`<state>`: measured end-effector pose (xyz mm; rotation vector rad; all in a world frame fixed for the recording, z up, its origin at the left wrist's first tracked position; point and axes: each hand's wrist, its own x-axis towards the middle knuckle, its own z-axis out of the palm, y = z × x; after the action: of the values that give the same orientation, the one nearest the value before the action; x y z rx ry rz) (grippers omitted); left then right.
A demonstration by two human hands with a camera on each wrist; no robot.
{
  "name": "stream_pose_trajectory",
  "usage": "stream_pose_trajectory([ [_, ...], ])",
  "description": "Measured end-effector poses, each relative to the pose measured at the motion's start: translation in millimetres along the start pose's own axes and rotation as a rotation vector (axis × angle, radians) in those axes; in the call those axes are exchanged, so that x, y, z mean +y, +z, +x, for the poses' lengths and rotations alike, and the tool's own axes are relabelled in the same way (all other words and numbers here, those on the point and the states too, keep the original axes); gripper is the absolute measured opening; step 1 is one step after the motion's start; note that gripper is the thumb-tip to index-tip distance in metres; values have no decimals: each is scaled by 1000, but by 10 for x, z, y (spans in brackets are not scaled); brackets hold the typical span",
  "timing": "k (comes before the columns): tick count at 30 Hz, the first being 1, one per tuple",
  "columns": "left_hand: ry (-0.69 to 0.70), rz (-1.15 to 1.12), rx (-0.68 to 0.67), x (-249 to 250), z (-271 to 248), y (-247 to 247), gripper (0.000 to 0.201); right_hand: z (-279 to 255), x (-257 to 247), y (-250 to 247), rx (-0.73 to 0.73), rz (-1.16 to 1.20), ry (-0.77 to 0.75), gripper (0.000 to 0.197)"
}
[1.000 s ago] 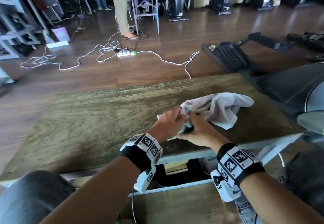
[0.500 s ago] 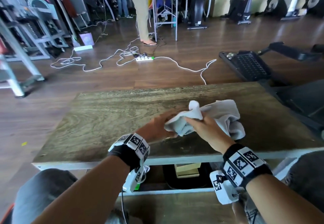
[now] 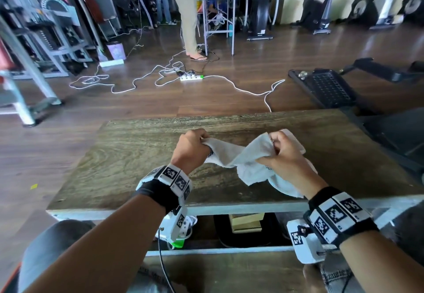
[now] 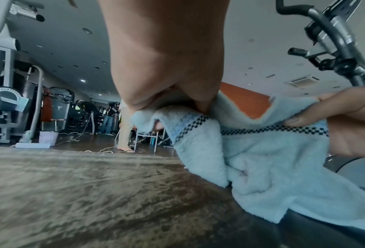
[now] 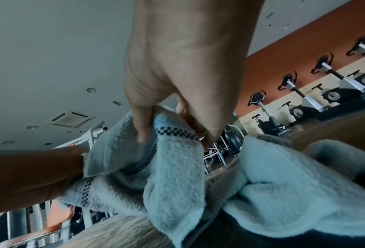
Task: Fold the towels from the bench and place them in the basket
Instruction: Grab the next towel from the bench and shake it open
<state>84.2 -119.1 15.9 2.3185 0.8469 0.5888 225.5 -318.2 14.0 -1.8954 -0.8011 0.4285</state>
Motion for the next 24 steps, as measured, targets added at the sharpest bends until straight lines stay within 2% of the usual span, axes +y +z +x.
stream_pose_trajectory([
  [1,-10,8,-9,32,10,12,12,-15,1,2,-35,19,28,55],
  [3,-44,36,-20,70,32,28,11,-24,34,-12,-50,70,52,60],
  [5,-66,71,-11,55,65,17,7,-3,78,-84,14,173,59,54],
  [8,-86,101,5,-31,125,-31,23,19,117,-251,95,345,91,49],
  [10,-98,85,12,-80,158,-64,21,42,161,-345,159,382,130,40],
  [13,-51,1,36,-82,155,-81,8,65,276,-409,300,210,142,18],
  [15,-11,-57,37,-42,119,-57,20,54,375,-411,383,-6,130,17],
  [17,1,-158,-31,-10,68,-7,24,14,459,-399,413,-188,106,16],
  [19,-31,-228,-141,32,17,61,14,-25,523,-353,383,-323,107,14],
  [21,-89,-241,-221,73,-24,139,16,-22,584,-260,268,-373,171,10],
  [24,-129,-247,-324,200,-121,203,19,63,647,-54,49,-339,235,28],
])
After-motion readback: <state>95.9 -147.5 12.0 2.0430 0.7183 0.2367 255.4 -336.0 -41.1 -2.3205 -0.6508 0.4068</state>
